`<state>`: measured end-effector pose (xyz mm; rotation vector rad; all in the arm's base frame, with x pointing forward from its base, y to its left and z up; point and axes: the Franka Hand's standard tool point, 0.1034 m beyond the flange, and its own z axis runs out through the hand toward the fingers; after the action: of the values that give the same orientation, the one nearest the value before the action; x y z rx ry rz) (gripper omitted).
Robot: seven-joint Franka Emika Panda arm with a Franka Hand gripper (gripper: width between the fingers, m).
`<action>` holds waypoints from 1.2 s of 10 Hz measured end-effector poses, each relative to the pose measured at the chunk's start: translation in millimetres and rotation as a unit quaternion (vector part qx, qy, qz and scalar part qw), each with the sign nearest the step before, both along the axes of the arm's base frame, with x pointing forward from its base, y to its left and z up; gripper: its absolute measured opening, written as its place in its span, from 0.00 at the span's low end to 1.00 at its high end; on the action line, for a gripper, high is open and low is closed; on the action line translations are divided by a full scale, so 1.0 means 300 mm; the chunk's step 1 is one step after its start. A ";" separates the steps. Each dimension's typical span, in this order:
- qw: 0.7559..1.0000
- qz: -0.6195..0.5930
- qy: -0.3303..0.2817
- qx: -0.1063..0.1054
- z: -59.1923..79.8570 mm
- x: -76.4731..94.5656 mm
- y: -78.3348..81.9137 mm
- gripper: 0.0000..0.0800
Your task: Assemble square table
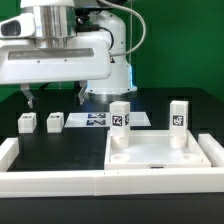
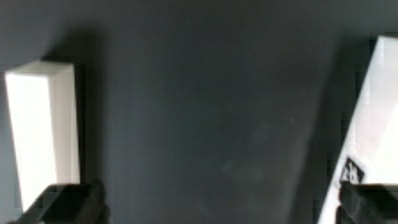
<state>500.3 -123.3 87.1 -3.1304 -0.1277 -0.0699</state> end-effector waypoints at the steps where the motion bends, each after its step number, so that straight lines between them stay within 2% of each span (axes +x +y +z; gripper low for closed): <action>1: 1.000 -0.009 -0.002 -0.001 -0.034 -0.073 0.005 0.81; 3: 1.000 -0.011 0.007 0.001 -0.056 -0.163 0.011 0.81; 4: 1.000 -0.010 0.012 0.000 -0.077 -0.228 -0.004 0.81; 6: 1.000 -0.009 0.015 0.000 -0.081 -0.238 -0.001 0.81; 8: 1.000 -0.007 0.023 0.002 -0.093 -0.281 0.004 0.81; 12: 0.999 0.004 0.039 -0.002 -0.137 -0.424 -0.056 0.81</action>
Offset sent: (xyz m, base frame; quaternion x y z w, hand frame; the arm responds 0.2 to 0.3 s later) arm -0.0725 -0.0109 -0.0135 0.0099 0.0060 0.0141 0.9998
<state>373.1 -140.1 46.0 -3.1300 -0.1392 0.0526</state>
